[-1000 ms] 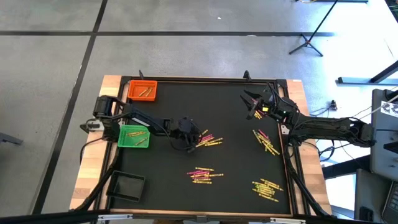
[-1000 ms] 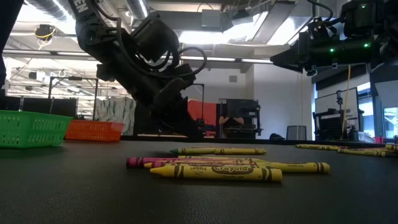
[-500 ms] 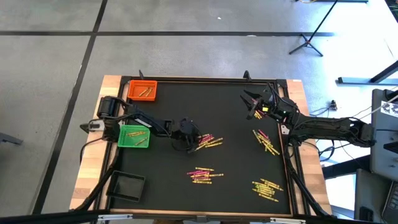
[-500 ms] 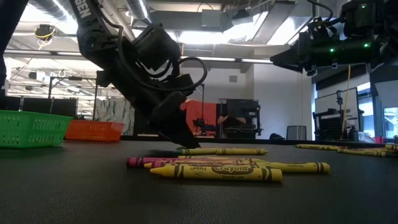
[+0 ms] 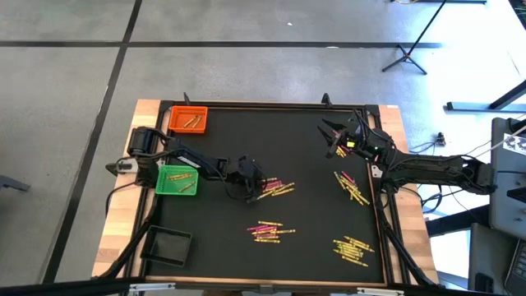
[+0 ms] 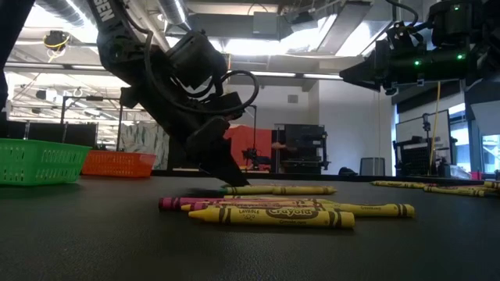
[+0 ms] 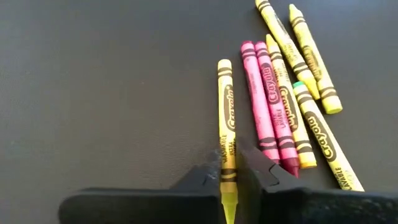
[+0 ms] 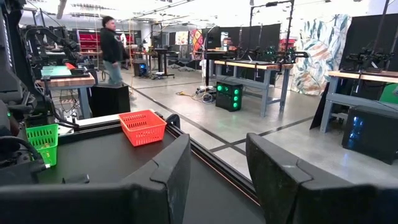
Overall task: Sort crayons
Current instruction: Put the yellow crayon into the green bin
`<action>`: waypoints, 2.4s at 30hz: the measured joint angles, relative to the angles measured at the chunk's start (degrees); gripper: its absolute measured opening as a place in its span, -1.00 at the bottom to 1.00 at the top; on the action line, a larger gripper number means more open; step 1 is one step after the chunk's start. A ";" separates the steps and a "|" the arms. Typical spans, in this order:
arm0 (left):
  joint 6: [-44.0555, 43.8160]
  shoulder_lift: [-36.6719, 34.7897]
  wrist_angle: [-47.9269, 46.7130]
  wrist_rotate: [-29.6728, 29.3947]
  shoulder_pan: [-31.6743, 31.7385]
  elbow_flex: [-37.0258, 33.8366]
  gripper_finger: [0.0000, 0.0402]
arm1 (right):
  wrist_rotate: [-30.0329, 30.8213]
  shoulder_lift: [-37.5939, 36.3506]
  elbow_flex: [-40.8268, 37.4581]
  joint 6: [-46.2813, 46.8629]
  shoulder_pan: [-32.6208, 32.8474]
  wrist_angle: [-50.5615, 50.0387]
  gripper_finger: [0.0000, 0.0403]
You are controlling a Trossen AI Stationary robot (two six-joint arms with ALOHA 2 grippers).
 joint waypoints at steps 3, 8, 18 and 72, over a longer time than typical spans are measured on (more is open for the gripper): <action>0.01 -0.64 -0.40 -0.16 -0.01 -0.06 -0.95 | 0.00 0.00 0.00 0.00 0.00 0.00 -0.23; 0.35 -4.58 -2.08 -2.55 0.02 -0.37 -0.93 | 0.00 0.00 0.00 0.00 0.00 0.02 -0.23; 3.22 -21.81 -16.45 -22.12 2.51 -0.22 -0.93 | 0.02 0.00 0.00 -0.01 -0.02 -0.25 -0.23; -4.46 -32.84 -57.92 -27.96 42.64 -0.20 -0.82 | 0.00 0.00 0.00 1.49 -0.02 -1.12 -0.23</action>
